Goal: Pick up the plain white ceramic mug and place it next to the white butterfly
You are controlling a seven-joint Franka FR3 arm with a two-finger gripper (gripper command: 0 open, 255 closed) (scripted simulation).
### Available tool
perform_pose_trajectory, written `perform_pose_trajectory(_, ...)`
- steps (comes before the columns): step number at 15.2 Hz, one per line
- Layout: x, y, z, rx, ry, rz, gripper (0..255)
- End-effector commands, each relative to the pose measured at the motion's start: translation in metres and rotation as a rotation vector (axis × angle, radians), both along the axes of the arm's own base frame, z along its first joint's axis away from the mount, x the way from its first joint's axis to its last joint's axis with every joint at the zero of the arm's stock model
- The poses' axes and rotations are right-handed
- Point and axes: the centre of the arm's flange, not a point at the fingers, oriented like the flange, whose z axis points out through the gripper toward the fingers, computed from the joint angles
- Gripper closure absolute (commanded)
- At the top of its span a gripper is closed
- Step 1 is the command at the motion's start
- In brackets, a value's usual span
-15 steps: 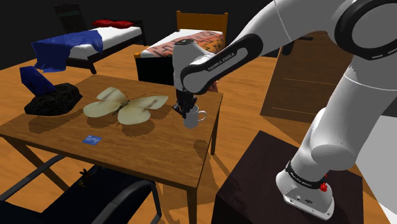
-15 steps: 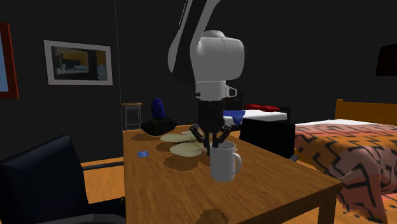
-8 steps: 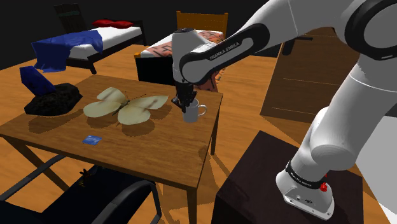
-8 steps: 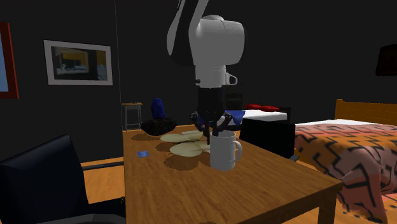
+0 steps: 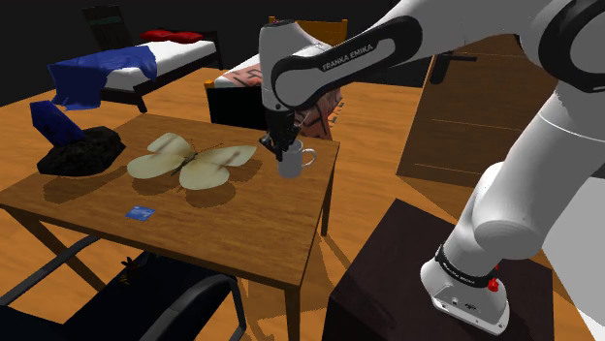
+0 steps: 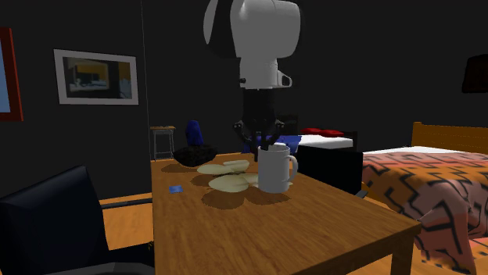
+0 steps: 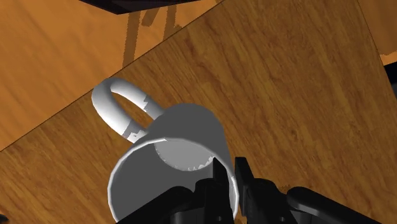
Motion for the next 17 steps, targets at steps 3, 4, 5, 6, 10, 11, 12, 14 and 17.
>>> perform_pose_trajectory(3, 0.0, -0.002, 0.022, 0.0, 0.0, 0.0, 255)
perform_pose_trajectory(4, 0.0, -0.002, 0.028, 0.0, 0.0, 0.0, 255)
perform_pose_trajectory(5, 0.0, -0.002, 0.028, 0.0, 0.0, 0.0, 255)
perform_pose_trajectory(6, 0.013, 0.002, 0.029, 0.0, 0.0, 0.0, 255)
perform_pose_trajectory(10, 0.063, 0.017, 0.029, 0.0, 0.0, 0.0, 255)
perform_pose_trajectory(11, 0.076, 0.02, 0.03, 0.0, 0.0, 0.0, 255)
perform_pose_trajectory(12, 0.089, 0.024, 0.03, 0.0, 0.0, 0.0, 255)
perform_pose_trajectory(14, 0.114, 0.031, 0.03, 0.0, 0.0, 0.0, 255)
perform_pose_trajectory(17, 0.114, 0.031, 0.014, 0.0, 0.0, 0.0, 255)
